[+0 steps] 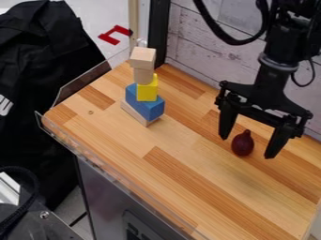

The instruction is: Put the shaped block on top of the tower

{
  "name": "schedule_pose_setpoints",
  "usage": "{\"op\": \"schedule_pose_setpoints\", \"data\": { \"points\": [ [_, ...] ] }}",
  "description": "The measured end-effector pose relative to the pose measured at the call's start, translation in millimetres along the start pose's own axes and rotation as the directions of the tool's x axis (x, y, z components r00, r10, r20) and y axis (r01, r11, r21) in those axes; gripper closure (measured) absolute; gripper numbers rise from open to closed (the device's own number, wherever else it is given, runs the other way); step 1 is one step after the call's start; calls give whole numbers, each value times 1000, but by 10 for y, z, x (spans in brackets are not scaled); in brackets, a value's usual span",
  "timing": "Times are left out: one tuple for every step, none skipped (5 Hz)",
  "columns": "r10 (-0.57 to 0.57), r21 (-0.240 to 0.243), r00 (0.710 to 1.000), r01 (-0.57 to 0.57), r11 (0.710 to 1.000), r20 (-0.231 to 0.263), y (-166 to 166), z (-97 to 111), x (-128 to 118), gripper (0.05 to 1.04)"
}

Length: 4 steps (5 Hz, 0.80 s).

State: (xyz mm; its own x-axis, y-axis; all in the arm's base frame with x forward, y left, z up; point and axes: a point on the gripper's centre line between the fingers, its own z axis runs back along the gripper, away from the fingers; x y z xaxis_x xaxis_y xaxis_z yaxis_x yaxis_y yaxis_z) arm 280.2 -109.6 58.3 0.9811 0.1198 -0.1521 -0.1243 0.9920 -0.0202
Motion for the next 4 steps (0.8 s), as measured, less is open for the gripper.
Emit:
{"op": "schedule_pose_setpoints", "data": {
  "points": [
    [3, 13, 1000, -2, 1000, -28, 16, -88, -15, 84],
    [-47, 40, 999, 48, 998, -16, 69, -102, 23, 85],
    [-84, 51, 996, 83, 995, 23, 72, -77, 95, 85],
    [-112, 28, 988, 109, 994, 107, 25, -66, 188, 84]
  ]
}}
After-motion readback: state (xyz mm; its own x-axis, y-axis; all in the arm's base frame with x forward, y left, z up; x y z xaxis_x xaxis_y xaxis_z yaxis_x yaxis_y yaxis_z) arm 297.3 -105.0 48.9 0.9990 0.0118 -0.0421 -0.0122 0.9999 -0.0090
